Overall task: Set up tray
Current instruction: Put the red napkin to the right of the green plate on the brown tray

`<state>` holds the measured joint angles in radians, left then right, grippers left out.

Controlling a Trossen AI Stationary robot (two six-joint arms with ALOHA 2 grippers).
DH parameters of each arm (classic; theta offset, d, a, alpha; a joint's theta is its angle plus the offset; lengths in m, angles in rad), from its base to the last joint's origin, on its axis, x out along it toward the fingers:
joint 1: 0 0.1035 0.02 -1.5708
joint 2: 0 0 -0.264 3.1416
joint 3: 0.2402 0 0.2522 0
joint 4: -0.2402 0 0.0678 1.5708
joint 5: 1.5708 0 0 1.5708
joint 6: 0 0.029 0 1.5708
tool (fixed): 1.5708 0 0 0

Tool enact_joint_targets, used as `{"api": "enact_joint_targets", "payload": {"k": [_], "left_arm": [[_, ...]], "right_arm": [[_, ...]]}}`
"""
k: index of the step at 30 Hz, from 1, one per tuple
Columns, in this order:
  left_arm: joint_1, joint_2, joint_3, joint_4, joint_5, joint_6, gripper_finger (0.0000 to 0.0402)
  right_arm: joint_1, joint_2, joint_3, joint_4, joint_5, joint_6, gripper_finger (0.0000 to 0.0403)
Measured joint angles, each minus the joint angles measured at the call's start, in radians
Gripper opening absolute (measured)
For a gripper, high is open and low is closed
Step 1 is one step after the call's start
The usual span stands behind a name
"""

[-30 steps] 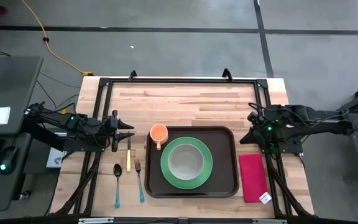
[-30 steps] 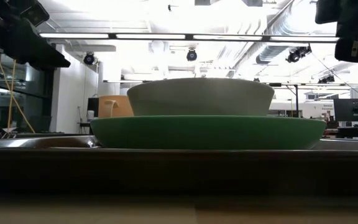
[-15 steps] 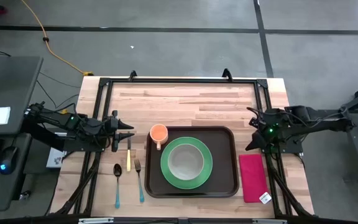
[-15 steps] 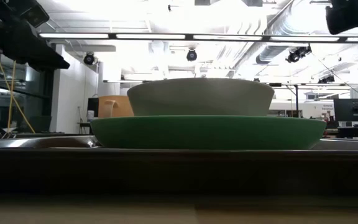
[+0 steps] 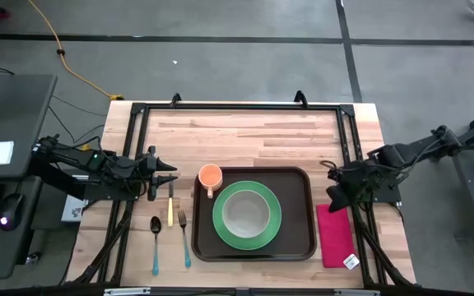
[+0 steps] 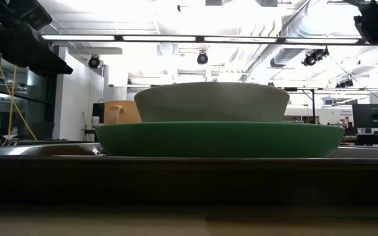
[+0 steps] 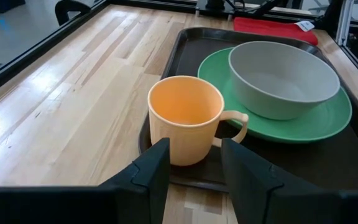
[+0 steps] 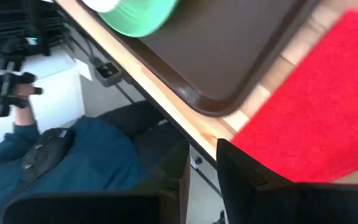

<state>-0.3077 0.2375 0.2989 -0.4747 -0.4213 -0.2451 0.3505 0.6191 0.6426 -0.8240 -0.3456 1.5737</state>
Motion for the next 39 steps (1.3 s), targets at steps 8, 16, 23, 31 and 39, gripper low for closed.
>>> {"api": "enact_joint_targets", "payload": {"k": [8,16,23,31,39], "left_arm": [[0.0,0.0,0.0,-0.01,-0.001,0.003,0.0172],[0.0,0.0,0.0,-0.026,-0.002,0.004,0.0172],[0.0,0.0,0.0,-0.031,-0.001,0.004,0.0172],[0.0,0.0,0.0,-0.051,0.0,0.0,0.0172],[0.0,0.0,0.0,-0.052,0.001,0.0,0.0172]], "right_arm": [[0.128,0.087,0.0,0.089,0.117,0.136,0.0058],[0.242,0.183,0.0,0.157,0.18,0.261,0.0058],[0.295,0.281,0.0,0.18,0.184,0.313,0.0058],[0.299,0.394,0.0,0.201,0.172,0.332,0.0058],[0.299,0.493,0.0,0.199,0.173,0.338,0.0058]]}}
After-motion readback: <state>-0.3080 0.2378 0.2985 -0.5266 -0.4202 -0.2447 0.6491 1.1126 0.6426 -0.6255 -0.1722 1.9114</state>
